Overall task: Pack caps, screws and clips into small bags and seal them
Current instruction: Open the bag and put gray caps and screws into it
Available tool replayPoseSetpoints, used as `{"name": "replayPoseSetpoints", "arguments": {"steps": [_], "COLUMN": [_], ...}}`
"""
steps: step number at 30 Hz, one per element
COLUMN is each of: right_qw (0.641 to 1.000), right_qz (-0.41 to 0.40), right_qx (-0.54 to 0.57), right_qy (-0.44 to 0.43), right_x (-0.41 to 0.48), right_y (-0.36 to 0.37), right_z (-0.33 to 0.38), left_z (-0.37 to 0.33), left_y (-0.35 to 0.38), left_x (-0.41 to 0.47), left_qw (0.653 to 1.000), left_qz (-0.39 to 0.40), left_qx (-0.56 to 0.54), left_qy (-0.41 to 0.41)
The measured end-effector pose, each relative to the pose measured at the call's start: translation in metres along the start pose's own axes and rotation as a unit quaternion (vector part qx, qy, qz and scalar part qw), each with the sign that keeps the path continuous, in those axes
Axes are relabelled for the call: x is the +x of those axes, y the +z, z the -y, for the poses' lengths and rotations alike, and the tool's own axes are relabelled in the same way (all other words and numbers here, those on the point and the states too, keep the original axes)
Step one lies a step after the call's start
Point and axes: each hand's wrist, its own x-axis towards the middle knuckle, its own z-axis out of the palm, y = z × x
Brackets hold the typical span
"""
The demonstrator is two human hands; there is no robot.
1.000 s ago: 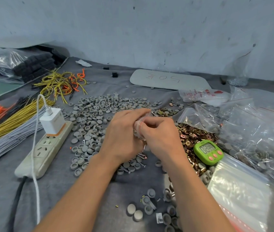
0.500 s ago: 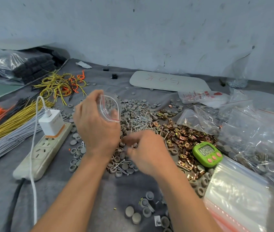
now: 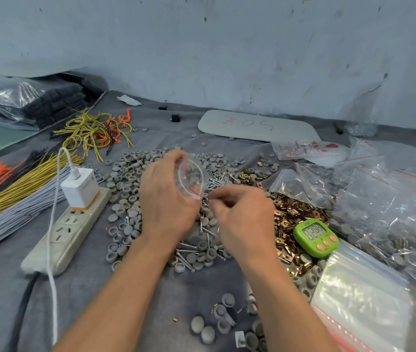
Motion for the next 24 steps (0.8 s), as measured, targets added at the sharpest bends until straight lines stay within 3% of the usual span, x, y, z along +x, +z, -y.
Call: {"name": "replayPoseSetpoints", "arguments": {"steps": [4,10,14,17,19,21,24], "right_qw": [0.988,0.988,0.983,0.988,0.998,0.996,0.96], "right_qz": [-0.081,-0.033,-0.058,-0.101,-0.056,0.051,0.21], "right_qx": [0.134,0.149,0.171,0.114,0.033,-0.072,-0.184], "right_qy": [-0.003,-0.012,-0.02,0.014,0.018,-0.001,-0.016], "right_x": [0.004,0.002,0.005,0.008,0.007,0.004,-0.004], "right_y": [-0.009,-0.005,-0.007,-0.014,-0.016,-0.017,-0.015], "right_z": [0.008,0.01,0.007,0.003,0.001,-0.001,-0.002], "left_z": [-0.008,-0.014,-0.015,-0.014,-0.013,-0.012,-0.011], "left_y": [0.007,0.006,0.003,-0.001,-0.005,-0.006,-0.006], "left_x": [-0.008,-0.011,-0.01,-0.007,-0.004,-0.002,-0.002], "left_qw": [0.997,0.991,0.993,0.994,0.994,0.994,0.994], "left_qz": [0.057,0.111,0.096,0.06,0.031,0.006,-0.008], "left_qx": [-0.014,-0.034,-0.058,-0.087,-0.1,-0.108,-0.103], "left_qy": [0.05,0.073,0.04,0.014,-0.003,-0.02,-0.022]}}
